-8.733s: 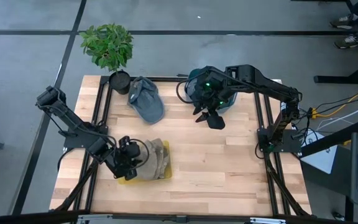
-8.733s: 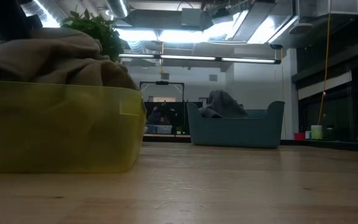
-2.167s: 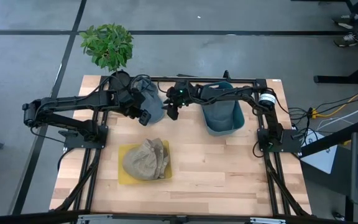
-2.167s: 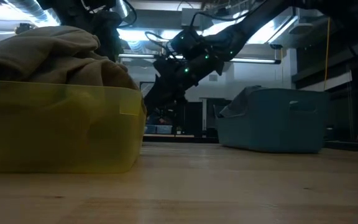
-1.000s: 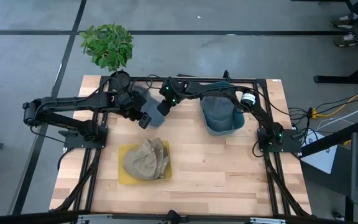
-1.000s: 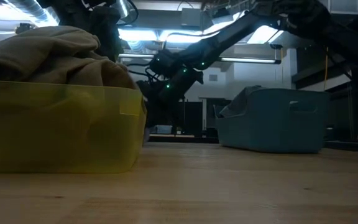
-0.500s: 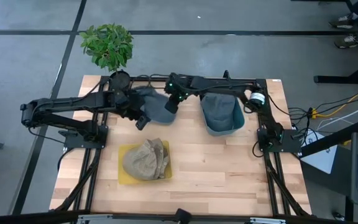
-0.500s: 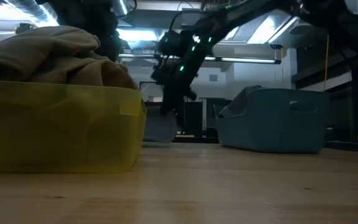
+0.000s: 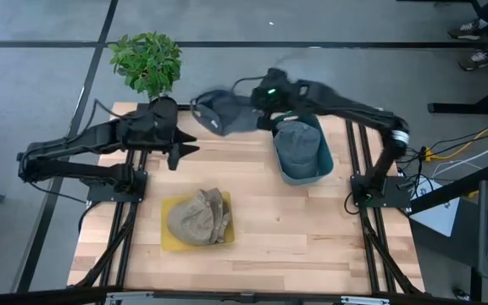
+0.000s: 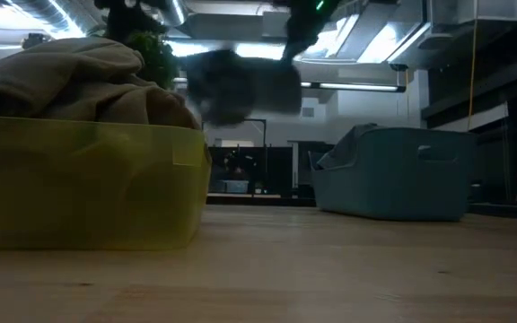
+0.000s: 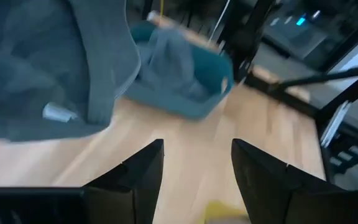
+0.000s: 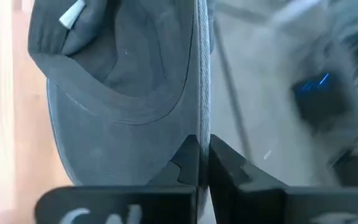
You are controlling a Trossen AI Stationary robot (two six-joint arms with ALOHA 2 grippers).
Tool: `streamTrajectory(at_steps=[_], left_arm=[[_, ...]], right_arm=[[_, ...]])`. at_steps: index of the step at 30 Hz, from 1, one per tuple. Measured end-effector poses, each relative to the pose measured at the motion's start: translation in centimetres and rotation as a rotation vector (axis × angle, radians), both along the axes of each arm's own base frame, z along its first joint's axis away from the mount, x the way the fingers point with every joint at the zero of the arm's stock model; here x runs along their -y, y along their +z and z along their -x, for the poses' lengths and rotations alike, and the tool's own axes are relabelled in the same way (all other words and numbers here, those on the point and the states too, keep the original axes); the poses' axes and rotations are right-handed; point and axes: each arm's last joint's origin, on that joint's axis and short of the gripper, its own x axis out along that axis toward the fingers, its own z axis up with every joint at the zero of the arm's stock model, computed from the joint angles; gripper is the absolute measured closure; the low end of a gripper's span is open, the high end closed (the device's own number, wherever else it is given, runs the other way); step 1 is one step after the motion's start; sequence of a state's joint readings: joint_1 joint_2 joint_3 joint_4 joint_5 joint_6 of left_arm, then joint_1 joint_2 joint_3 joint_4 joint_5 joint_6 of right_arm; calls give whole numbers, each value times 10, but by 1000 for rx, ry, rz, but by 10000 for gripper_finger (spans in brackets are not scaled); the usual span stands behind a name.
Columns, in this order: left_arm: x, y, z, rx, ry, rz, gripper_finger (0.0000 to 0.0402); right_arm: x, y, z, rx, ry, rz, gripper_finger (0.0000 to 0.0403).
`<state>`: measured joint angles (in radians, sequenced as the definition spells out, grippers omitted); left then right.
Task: Pick & Place hat
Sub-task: Put the gray cap into the blue bin
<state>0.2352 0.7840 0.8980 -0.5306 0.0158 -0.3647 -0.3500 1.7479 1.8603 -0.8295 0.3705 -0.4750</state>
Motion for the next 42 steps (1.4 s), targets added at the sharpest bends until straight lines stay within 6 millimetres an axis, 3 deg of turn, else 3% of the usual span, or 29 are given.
streamTrajectory(at_steps=[4,9,13,16,19,29,34,42], left_arm=[[2,13,8,109,-13,-56,217],[4,27,17,236,-22,-128,217],[4,39,20,345,-14,-201,217],[4,48,20,426,1,-251,217],[3,56,17,508,7,-282,217],[-1,71,-1,705,13,-266,217],[-2,64,-17,658,-37,-277,217],[14,51,-42,539,-131,-494,217]], right_arm=[[-21,60,46,172,113,81,387],[-53,134,111,632,326,56,387],[-68,167,151,825,379,150,387],[-76,167,165,789,444,138,387],[-79,167,166,803,536,75,387],[-68,141,126,614,280,133,387],[-58,128,105,538,184,144,382],[-53,103,85,421,157,28,387]])
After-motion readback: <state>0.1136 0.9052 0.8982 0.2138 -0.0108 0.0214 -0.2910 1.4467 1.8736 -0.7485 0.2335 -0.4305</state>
